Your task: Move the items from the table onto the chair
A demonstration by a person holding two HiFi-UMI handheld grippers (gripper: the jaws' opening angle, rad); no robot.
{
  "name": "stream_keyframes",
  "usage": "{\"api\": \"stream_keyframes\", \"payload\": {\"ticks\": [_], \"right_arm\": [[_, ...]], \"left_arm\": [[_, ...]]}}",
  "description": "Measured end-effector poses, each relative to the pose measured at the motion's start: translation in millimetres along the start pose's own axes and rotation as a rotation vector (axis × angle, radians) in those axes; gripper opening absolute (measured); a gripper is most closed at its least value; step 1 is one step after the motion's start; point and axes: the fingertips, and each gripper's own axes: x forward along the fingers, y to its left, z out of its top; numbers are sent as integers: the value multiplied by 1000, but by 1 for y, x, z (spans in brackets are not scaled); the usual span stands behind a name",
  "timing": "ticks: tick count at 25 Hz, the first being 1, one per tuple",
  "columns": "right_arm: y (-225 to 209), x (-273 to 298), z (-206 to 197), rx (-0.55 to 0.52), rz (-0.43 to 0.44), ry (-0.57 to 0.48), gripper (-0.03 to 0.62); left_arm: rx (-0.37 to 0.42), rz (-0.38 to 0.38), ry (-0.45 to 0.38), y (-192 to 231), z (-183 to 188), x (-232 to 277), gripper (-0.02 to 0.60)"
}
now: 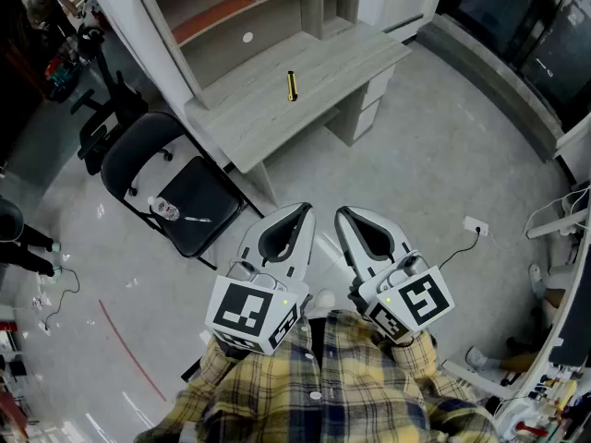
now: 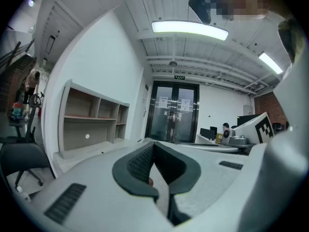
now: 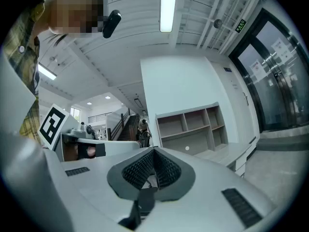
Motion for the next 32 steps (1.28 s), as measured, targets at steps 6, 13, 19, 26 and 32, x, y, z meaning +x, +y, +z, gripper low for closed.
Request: {"api": "stream_keyframes", "payload": {"ticks": [6, 13, 19, 26, 32], "right_arm": [[-11, -5, 3, 1, -8, -8, 17], [-25, -21, 1, 25, -13, -12, 17], [-34, -31, -8, 56, -14, -7, 17], [-54, -13, -18, 82, -18, 14, 17], [-87, 39, -18, 74, -28, 36, 17]], "left_arm": [[2, -5, 2, -4, 1, 12, 5], [-6, 27, 9, -9, -5, 16, 5], [-10, 63, 17, -8, -12, 18, 5], [-25, 84, 35, 16, -17, 40, 5], [-47, 63, 33, 57, -10, 89, 5]]}}
